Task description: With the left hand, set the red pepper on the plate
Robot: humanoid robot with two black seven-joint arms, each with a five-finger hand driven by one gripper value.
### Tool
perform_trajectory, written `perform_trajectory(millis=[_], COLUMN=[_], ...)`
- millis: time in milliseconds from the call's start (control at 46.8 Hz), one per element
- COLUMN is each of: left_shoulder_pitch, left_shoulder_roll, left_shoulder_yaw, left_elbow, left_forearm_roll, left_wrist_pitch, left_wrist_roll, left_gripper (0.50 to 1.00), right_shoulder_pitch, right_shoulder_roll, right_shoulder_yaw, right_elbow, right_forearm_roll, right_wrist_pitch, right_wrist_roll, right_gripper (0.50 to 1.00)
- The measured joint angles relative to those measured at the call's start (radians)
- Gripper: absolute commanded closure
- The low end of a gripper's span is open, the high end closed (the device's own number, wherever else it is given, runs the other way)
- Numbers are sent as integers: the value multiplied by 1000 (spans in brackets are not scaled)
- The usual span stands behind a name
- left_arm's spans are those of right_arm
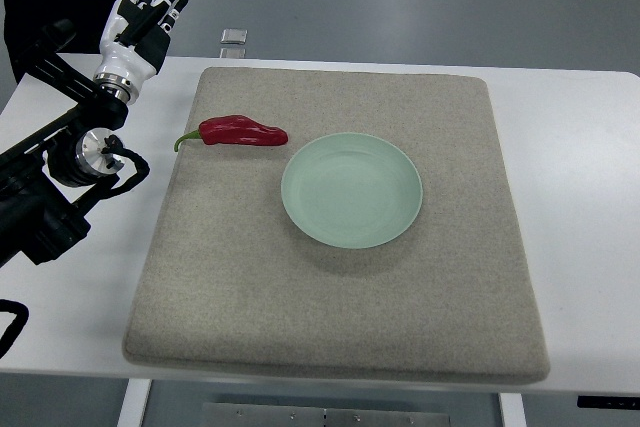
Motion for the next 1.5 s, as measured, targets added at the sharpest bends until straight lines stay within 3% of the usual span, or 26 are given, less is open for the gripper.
perform_trajectory(millis=[1326,1497], left_shoulder_pitch=[-3,-3], left_shoulder_roll=[0,0], left_shoulder_yaw=[14,4], left_elbow=[12,11], left_forearm_roll=[4,5], left_wrist_pitch=[-31,-88], left_wrist_roll=[-1,0], left_gripper=[500,500], right_shoulder_pitch=[0,-1], right_shoulder_roll=[0,0], right_shoulder_yaw=[0,0], right_elbow=[0,0], right_forearm_roll=[0,0], right_wrist_pitch=[0,0], right_wrist_roll=[0,0], right_gripper=[572,572])
